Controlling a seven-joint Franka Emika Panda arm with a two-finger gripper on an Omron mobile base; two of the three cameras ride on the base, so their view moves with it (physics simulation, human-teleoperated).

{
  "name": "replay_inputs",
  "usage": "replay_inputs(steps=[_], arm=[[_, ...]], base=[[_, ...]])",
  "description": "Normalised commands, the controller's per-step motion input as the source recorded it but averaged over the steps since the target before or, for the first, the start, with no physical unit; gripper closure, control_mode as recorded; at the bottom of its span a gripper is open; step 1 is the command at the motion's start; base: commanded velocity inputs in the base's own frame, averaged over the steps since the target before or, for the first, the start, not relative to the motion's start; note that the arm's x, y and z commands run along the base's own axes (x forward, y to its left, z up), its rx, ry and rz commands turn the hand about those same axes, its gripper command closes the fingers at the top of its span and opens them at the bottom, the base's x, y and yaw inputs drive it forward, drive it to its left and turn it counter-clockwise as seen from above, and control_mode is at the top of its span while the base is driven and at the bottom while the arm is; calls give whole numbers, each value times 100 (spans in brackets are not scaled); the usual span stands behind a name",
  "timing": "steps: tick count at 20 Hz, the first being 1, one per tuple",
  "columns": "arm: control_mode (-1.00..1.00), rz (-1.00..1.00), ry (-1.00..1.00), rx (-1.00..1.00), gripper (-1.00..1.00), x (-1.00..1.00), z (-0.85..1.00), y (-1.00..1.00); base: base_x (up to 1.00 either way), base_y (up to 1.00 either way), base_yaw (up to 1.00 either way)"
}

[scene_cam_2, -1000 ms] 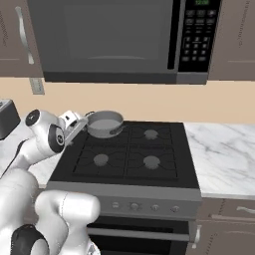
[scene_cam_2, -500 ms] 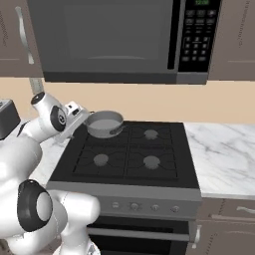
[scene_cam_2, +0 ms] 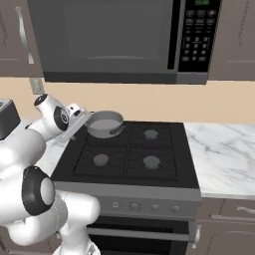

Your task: Move the pot and pan from the stove into the sink.

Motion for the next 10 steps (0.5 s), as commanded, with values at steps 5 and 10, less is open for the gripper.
replay_inputs(steps=[5,10], arm=[[-100,0,9,0,-100,76,-1,0],[-100,0,9,0,-100,78,-6,0]], base=[[0,0,0],[0,0,0]])
